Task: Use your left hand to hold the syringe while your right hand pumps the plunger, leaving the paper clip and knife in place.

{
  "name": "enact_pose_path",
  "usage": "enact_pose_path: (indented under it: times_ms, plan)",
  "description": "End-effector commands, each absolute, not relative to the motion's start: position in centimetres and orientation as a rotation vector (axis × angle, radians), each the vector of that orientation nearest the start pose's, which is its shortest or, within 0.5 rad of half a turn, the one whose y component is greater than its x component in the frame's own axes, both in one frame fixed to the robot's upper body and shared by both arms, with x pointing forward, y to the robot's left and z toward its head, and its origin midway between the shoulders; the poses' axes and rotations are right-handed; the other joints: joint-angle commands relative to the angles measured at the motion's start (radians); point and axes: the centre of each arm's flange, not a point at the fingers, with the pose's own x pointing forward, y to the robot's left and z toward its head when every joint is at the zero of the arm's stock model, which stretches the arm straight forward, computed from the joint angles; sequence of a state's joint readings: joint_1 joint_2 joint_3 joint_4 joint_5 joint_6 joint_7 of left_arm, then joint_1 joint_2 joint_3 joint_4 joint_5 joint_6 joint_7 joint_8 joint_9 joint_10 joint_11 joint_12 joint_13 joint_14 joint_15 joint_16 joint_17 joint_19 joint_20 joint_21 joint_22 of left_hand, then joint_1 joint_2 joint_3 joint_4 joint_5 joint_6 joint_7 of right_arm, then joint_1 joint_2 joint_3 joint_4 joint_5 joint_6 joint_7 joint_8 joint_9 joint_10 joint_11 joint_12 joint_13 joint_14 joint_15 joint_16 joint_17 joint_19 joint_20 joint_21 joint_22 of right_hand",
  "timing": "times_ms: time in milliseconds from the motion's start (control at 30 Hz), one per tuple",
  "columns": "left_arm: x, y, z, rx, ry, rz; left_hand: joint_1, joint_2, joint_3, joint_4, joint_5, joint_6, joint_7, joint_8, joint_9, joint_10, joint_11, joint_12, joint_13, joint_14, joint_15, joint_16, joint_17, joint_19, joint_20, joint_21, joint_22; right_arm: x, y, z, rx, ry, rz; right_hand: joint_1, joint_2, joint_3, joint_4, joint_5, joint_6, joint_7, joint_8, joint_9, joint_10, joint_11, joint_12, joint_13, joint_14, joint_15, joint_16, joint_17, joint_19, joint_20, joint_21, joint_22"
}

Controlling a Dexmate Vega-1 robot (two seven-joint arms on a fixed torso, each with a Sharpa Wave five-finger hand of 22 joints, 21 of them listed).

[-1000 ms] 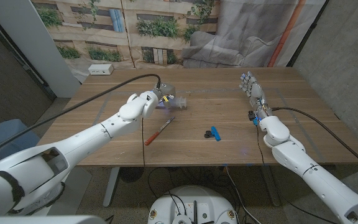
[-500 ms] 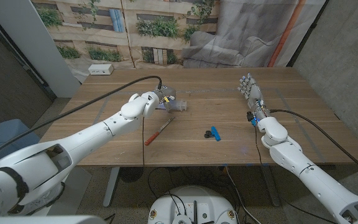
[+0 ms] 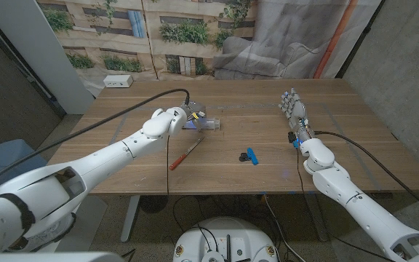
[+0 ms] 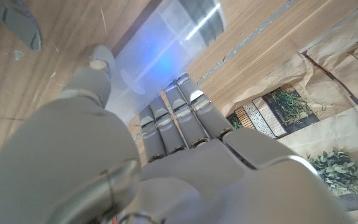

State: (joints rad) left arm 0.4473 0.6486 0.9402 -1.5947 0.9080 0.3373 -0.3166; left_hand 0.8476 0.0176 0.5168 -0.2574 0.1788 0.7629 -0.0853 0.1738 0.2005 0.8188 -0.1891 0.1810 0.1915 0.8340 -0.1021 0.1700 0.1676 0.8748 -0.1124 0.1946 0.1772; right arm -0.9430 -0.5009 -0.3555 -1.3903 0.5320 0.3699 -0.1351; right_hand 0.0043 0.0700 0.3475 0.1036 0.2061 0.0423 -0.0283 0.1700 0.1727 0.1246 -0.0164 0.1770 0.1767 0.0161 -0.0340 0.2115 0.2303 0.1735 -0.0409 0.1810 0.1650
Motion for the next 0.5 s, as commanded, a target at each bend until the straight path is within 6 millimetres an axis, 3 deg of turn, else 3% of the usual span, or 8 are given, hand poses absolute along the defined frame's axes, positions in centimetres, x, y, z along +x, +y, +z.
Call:
enact_pose_path:
  times_ms: [33, 500]
  plan:
    - [63.97, 14.66, 4.16, 1.887, -0.416, -0.006, -0.016, -0.015, 0.074, 0.085, 0.003, -0.021, -0.005, -0.002, -0.002, -0.017, 0.004, -0.002, 0.003, -0.021, -0.117, -0.004, 0.000, -0.019, -0.048, -0.003, 0.001, 62.73, -28.43, -5.14, 0.021, -0.657, 0.084, 0.000, 0.016, 0.000, 0.007, 0.007, -0.001, -0.002, 0.007, 0.002, -0.001, 0.000, 0.003, 0.003, -0.001, -0.020, 0.000, 0.003, -0.003, -0.022, 0.001, 0.002]
    - [63.44, 14.91, 4.34, 1.893, -0.404, -0.008, -0.033, -0.052, 0.022, 0.084, 0.003, -0.110, -0.017, -0.003, -0.008, -0.085, 0.007, -0.002, 0.003, -0.092, -0.103, 0.001, 0.005, -0.077, -0.040, -0.009, 0.000, 62.58, -28.17, -5.56, 0.021, -0.658, 0.076, 0.003, 0.019, 0.001, 0.009, 0.009, 0.002, -0.005, 0.011, 0.002, -0.001, -0.001, 0.006, 0.003, 0.001, -0.019, 0.000, 0.001, -0.002, -0.017, 0.003, 0.002]
